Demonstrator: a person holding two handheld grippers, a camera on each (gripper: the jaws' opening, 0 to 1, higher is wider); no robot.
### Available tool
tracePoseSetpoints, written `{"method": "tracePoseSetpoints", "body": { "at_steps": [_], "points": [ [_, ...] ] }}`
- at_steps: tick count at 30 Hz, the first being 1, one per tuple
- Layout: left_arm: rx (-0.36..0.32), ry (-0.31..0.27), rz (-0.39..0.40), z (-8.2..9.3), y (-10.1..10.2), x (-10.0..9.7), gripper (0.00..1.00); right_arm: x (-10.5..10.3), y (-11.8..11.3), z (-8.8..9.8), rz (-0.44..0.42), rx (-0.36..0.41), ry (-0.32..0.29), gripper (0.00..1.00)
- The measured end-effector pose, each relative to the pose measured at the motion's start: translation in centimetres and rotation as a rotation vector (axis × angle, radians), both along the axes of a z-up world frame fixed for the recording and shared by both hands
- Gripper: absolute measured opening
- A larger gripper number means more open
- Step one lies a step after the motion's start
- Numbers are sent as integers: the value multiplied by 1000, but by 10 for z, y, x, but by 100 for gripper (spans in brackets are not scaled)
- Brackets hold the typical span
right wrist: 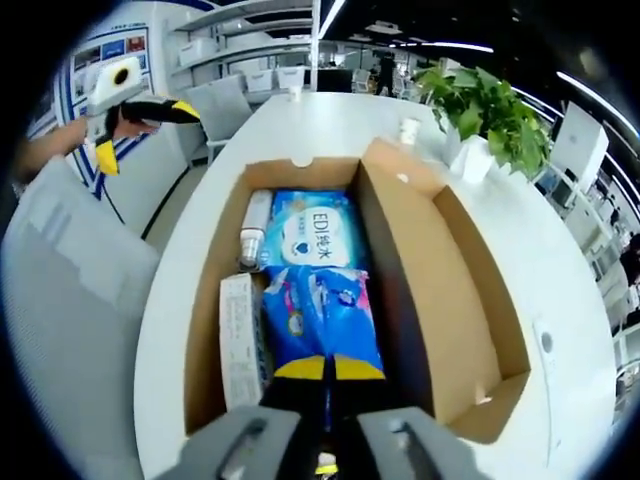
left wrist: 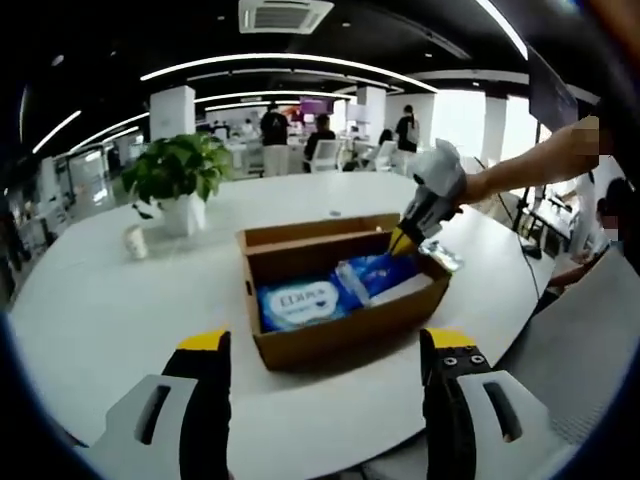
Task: Operate the shoe box by opening the lid, removing the specified soft item, and placing it in the target area until the item is outside and the box remains undamaged.
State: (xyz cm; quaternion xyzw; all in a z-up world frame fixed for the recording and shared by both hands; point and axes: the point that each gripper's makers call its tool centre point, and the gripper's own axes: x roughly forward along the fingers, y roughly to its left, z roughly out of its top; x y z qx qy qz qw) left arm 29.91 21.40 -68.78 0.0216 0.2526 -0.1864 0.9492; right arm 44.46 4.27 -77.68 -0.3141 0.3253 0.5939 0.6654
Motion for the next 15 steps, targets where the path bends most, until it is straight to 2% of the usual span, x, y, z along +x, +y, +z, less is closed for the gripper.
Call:
{"method": "tracePoseSetpoints", "body": {
  "at_steps": [4,9,15],
  "points": [
    [10,19,12,-9,6,14,77,0,0,1,0,2,-2,0],
    [24,76,46,-27,20,28,68,0,1,1,-1,9,-1,0],
    [17,97,58,-36,23,39,63,0,1,2,-1,15,-3,0]
  ]
}}
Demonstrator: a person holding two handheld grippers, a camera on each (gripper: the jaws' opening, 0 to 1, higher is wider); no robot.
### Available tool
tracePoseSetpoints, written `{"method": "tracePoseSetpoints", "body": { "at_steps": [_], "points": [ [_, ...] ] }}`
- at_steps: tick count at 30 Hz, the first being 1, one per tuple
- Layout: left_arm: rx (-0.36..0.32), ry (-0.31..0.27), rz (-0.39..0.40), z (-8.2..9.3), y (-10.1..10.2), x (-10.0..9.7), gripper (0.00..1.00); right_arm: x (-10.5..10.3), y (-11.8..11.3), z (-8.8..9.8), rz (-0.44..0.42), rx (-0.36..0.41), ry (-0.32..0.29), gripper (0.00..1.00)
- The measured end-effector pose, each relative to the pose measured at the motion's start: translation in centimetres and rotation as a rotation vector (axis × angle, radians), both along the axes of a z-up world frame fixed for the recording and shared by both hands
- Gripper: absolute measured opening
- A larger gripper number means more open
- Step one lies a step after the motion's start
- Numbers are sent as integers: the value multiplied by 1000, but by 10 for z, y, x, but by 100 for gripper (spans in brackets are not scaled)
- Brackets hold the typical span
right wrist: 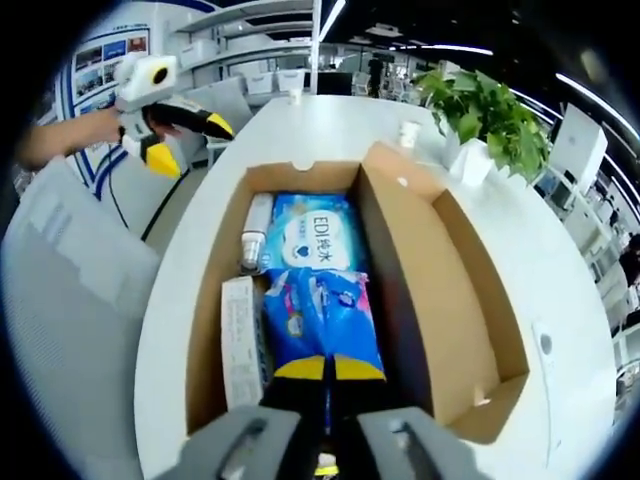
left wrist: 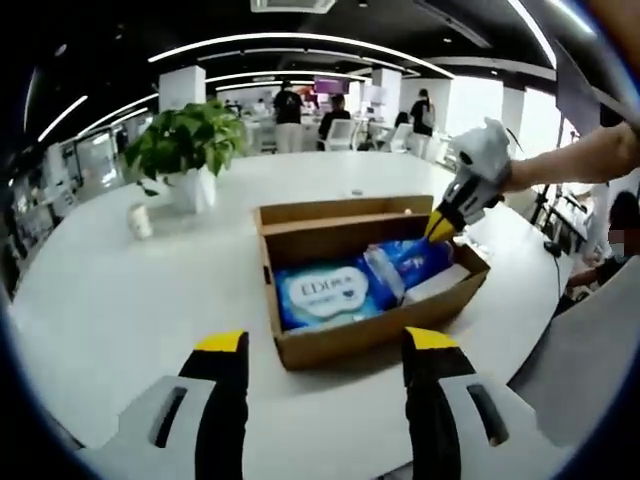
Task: Operate the shoe box by opening the lid, removing the specified soft item, and placing it in the target area until the item is outside and the box remains undamaged.
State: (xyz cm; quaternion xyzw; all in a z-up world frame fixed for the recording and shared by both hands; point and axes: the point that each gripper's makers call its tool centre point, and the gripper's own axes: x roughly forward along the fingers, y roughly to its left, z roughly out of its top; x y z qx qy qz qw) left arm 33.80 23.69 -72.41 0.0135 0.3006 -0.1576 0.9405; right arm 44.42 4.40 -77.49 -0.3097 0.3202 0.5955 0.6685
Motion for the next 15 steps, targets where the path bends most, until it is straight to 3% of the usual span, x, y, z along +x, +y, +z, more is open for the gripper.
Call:
{"method": "tracePoseSetpoints", "body": {
  "at_steps": [15],
  "points": [
    [-13,67,99,-18,13,32,33,-1,3,5,8,12,-10,0]
  ]
}}
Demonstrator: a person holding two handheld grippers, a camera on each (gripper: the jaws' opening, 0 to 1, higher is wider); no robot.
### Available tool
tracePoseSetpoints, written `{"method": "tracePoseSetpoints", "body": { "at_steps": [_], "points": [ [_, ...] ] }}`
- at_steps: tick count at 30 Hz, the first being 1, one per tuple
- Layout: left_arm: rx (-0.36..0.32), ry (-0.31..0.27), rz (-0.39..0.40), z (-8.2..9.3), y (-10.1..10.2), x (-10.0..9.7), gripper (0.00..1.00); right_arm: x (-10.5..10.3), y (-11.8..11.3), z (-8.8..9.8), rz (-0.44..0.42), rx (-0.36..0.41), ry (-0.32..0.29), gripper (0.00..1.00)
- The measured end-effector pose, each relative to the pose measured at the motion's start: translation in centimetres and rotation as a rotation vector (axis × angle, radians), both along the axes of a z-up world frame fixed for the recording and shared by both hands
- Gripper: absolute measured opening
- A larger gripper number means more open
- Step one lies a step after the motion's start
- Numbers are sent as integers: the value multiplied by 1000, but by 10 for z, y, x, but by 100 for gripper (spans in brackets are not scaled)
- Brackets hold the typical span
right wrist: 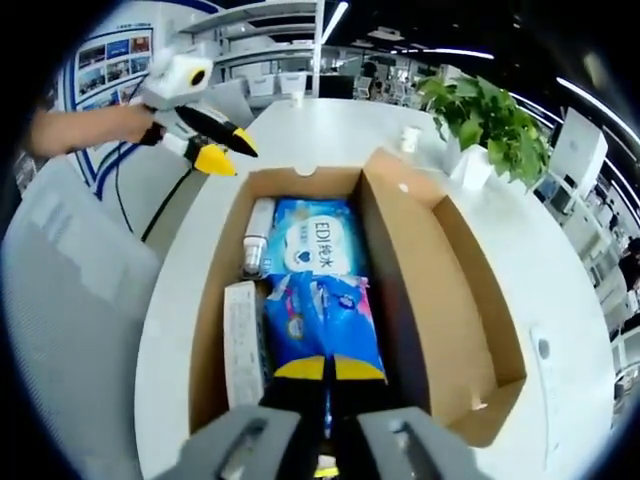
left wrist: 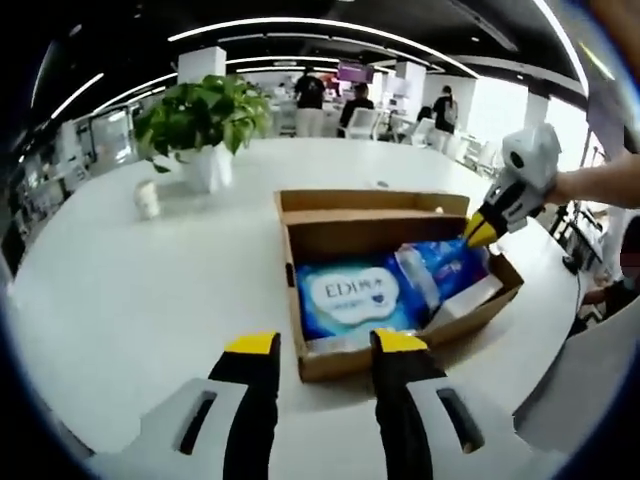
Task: Operate the shoe box by opening the lid, removing the specified soft item, and placing it in the target area until the item is outside and the box remains undamaged.
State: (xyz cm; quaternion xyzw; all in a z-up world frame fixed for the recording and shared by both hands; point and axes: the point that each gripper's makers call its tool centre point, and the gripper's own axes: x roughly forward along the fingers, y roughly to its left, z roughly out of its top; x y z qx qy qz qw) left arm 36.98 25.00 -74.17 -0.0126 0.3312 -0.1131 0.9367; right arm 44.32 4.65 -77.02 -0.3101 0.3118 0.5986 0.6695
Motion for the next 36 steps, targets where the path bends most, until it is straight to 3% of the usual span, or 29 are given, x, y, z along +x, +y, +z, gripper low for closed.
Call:
{"method": "tracePoseSetpoints", "body": {
  "at_steps": [5,12,15,28,36],
  "points": [
    [14,40,33,-12,7,6,18,0,0,1,-2,3,3,0],
    [14,81,65,-29,10,8,8,-1,1,2,6,3,-7,0],
    [4,77,88,-27,12,8,5,-1,1,3,8,5,-9,0],
    [0,85,128,-27,14,9,2,-1,3,12,26,9,-34,0],
    [2,87,141,-29,16,11,1,4,5,32,35,37,-62,0]
  ]
}}
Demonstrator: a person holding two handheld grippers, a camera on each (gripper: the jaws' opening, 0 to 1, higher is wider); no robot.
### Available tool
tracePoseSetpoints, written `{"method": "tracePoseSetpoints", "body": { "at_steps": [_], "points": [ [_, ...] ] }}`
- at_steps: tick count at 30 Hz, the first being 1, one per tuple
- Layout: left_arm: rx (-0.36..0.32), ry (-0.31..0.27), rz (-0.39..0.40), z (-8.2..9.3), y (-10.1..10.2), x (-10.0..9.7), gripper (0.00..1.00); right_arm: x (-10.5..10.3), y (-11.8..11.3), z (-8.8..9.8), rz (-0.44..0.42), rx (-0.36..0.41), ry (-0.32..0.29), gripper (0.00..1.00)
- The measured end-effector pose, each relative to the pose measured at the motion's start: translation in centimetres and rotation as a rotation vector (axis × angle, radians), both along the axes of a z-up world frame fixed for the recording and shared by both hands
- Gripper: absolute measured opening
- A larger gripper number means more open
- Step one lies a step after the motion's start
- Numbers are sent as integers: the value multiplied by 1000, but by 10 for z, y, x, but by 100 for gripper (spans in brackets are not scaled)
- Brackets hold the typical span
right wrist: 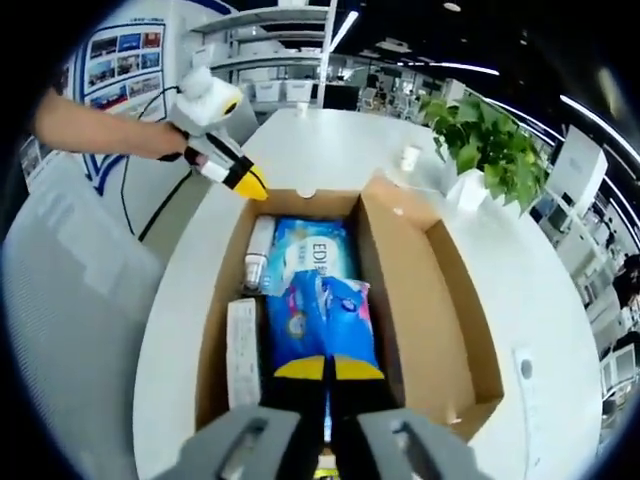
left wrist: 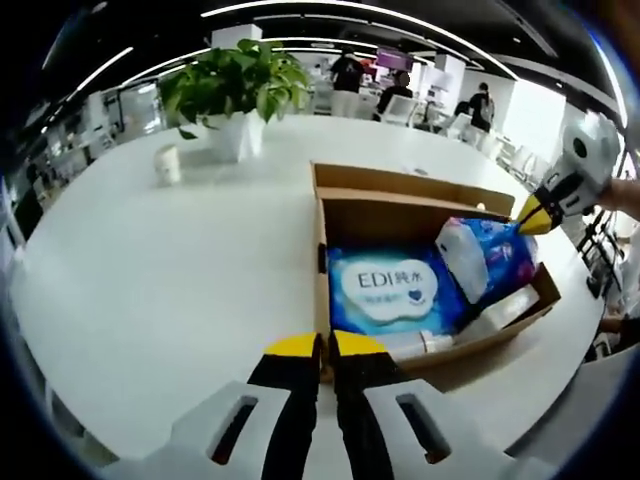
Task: Operate the shoe box by opening the lid, removing the specified soft item, and placing it in the target area until the item is outside and the box remains undamaged.
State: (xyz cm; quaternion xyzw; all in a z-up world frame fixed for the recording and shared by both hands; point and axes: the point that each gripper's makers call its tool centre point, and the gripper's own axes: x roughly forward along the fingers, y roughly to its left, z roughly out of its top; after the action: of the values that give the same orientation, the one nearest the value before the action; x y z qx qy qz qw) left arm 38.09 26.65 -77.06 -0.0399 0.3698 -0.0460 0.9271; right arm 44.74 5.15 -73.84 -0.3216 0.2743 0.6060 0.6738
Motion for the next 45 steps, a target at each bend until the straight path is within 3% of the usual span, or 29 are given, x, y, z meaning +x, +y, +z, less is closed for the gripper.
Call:
{"method": "tracePoseSetpoints", "body": {
  "at_steps": [30,37,45],
  "points": [
    [3,4,24,-2,2,1,2,-6,-7,40,22,39,-28,0],
    [-10,10,5,-4,2,1,3,-8,-13,47,22,49,-25,0],
    [37,-9,-57,-1,-3,1,4,-6,-29,57,8,59,-25,0]
  ]
}}
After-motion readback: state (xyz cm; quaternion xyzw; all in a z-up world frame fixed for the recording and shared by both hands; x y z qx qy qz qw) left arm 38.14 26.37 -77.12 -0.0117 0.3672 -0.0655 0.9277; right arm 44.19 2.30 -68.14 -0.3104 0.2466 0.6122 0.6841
